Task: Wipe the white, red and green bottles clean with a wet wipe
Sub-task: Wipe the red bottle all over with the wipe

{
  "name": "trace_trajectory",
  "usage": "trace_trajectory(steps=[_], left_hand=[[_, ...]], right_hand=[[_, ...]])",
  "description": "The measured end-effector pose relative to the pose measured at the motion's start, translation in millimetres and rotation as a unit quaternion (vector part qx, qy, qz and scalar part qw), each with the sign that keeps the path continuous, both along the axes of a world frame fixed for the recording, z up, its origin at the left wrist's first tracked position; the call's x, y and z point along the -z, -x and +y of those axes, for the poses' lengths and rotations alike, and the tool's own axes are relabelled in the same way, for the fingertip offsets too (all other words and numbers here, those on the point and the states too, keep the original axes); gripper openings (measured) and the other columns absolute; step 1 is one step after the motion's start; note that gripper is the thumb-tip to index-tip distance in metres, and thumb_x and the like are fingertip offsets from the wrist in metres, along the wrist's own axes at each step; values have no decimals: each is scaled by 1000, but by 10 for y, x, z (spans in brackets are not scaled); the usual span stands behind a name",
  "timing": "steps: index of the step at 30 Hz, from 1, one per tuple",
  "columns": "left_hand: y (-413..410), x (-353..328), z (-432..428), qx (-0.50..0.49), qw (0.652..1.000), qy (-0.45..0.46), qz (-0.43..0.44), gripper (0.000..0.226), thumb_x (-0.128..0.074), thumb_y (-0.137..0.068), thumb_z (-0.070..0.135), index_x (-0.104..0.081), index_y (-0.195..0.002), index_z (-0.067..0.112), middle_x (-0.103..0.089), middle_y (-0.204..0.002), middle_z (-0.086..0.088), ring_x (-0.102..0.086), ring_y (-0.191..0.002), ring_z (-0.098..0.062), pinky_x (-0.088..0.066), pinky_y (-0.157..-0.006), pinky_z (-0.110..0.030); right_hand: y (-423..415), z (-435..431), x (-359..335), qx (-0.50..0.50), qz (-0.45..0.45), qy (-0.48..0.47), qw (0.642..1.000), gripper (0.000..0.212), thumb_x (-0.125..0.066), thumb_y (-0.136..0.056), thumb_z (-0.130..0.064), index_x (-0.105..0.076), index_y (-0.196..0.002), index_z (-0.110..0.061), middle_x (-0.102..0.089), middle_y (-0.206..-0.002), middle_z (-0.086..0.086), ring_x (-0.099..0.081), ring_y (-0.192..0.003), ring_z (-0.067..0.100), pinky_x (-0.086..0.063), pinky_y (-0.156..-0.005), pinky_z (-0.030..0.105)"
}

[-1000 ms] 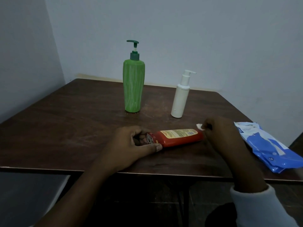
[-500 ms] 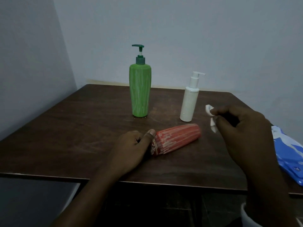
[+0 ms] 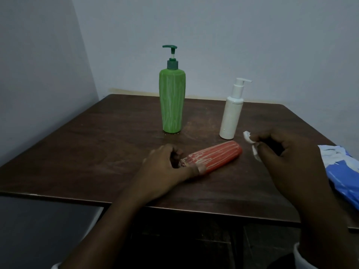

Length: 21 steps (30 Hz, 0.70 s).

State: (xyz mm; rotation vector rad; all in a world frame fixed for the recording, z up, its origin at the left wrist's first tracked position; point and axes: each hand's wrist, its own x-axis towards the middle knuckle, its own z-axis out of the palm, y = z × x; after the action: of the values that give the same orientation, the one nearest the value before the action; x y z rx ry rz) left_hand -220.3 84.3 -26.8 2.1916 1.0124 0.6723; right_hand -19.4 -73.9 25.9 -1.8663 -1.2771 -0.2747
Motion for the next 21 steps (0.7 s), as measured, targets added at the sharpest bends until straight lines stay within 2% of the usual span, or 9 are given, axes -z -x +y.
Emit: trace_trajectory(steps=[2, 4, 8, 11, 13, 16, 17, 19, 21], left_hand=[[24, -4, -24, 19, 998, -15, 65, 88, -82, -56, 77, -52, -129, 38, -47, -110, 26, -50, -114, -6, -43, -104, -37], [41, 33, -5, 26, 999, -9, 44, 94, -87, -53, 71, -46, -132, 41, -49, -114, 27, -50, -118, -4, -41, -110, -40], [63, 100, 36, 34, 998, 33, -48, 104, -94, -52, 56, -34, -136, 47, -66, -109, 23, -60, -110, 4, -49, -105, -40], [64, 90, 9, 56, 995, 34, -70, 109, -99, -60, 35, -23, -135, 56, -69, -108, 18, -63, -104, 6, -51, -97, -26], [66, 95, 2, 74, 993, 35, -89, 110, -98, -63, 25, -20, -129, 62, -70, -108, 15, -65, -102, 7, -51, -87, -16], [72, 94, -4, 95, 988, 46, -111, 109, -97, -65, 14, -23, -131, 60, -70, -108, 13, -66, -99, 9, -54, -80, -11], [68, 93, -4, 95, 988, 45, -114, 109, -97, -65, 15, -24, -133, 59, -69, -108, 12, -67, -99, 7, -56, -81, -13], [87, 82, -4, 90, 988, 46, -114, 110, -97, -65, 19, -22, -134, 61, -68, -108, 13, -67, -100, 3, -56, -85, -18], [92, 86, -5, 88, 988, 49, -120, 115, -98, -64, 20, -19, -136, 63, -67, -104, 14, -66, -99, 4, -54, -84, -16]], right_hand=[[42, 43, 32, -11, -10, 22, 1000, 27, -62, -88, -13, -63, -106, -34, -62, -95, -15, -52, -81, -10, -33, -66, 7], [100, 111, 69, -23, -4, 43, 999, 26, -61, -89, -13, -64, -108, -30, -61, -102, -13, -50, -82, -9, -32, -68, 4], [232, 218, 132, -43, -1, 68, 997, 26, -60, -90, -13, -66, -113, -25, -59, -108, -11, -50, -90, -3, -34, -69, 4], [306, 261, 196, -58, -7, 49, 997, 26, -62, -89, -11, -68, -110, -24, -65, -112, -5, -55, -93, 2, -40, -78, 9], [372, 301, 226, -77, -42, 41, 995, 26, -64, -86, -9, -70, -107, -23, -67, -107, -4, -57, -91, 4, -48, -81, 19], [485, 458, 187, -118, -140, 70, 981, 27, -66, -83, -6, -72, -105, -20, -69, -104, -2, -48, -92, -2, -36, -82, 7], [510, 542, 159, -124, -169, 97, 973, 28, -65, -83, -8, -71, -108, -20, -68, -106, 0, -49, -94, 2, -36, -82, 9], [551, 744, 120, -120, -209, 156, 958, 31, -61, -86, -13, -67, -115, -22, -66, -111, 2, -55, -100, 16, -44, -86, 26], [531, 944, 112, -108, -240, 216, 940, 30, -57, -88, -16, -65, -116, -23, -65, -112, 2, -58, -101, 20, -48, -89, 36]])
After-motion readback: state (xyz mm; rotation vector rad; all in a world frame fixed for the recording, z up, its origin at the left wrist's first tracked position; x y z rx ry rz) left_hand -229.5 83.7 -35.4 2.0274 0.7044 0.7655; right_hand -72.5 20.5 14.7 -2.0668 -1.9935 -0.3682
